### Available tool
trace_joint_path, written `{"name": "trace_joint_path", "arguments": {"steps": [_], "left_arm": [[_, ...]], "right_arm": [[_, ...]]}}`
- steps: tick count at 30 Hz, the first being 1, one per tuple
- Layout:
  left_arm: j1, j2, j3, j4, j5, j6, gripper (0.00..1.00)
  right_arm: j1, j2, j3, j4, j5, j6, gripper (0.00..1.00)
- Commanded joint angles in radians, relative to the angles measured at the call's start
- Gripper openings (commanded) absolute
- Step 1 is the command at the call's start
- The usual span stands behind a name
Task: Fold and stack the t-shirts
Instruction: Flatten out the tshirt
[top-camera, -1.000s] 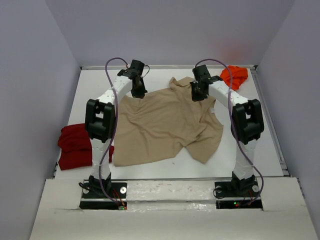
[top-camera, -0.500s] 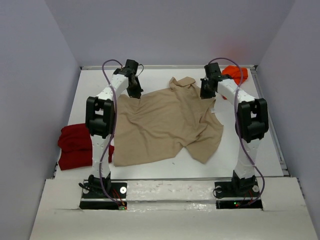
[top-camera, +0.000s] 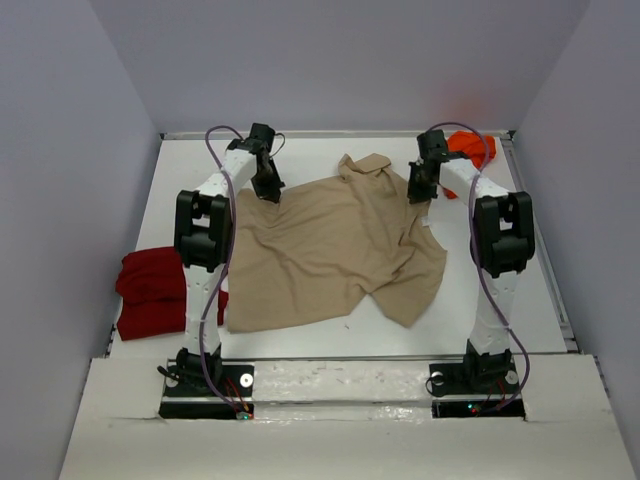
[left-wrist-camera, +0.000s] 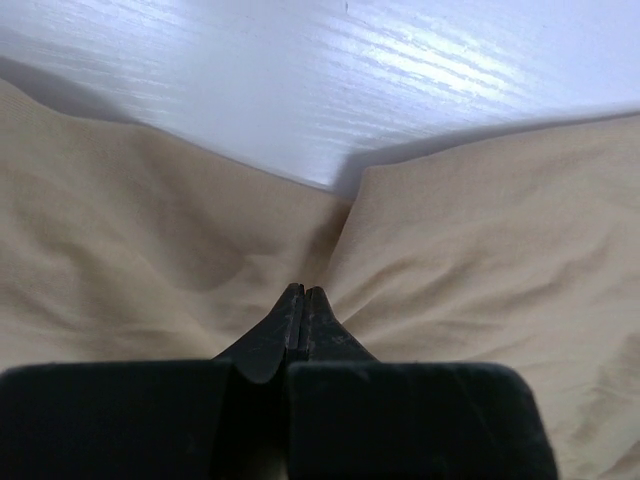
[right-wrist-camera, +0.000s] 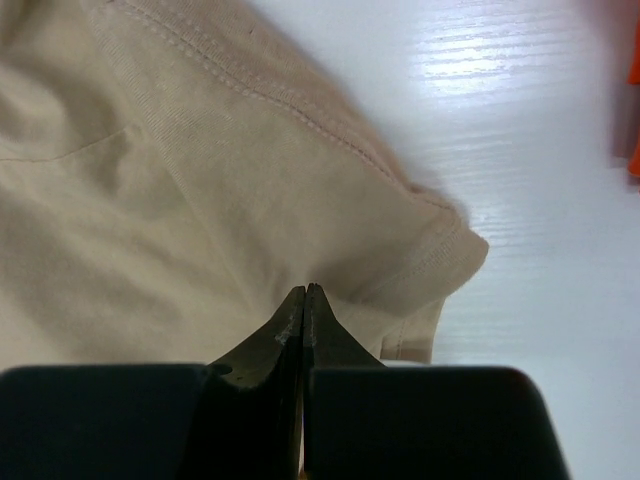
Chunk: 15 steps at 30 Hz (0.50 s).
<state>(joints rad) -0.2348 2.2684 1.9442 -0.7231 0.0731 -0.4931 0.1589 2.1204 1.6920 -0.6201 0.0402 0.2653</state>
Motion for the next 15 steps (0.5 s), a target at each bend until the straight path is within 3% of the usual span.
{"name": "trace_joint_path", "arguments": {"steps": [1,8,15], "left_arm": [[0.017,0.019,0.065,-0.030,0.027,-0.007,0.00],[0.031,0.039,0.078,-0.029,0.036,-0.001,0.00],[0.042,0.028,0.096,-0.024,0.005,0.008,0.00]], "right_arm": [[-0.024,0.050,0.060,0.026,-0.014,-0.011,0.00],[-0.054,0.104,0.069,0.008,0.039,-0.009,0.00],[-0.088,0.073,0.038,-0.013,0.248,-0.028,0.00]]}}
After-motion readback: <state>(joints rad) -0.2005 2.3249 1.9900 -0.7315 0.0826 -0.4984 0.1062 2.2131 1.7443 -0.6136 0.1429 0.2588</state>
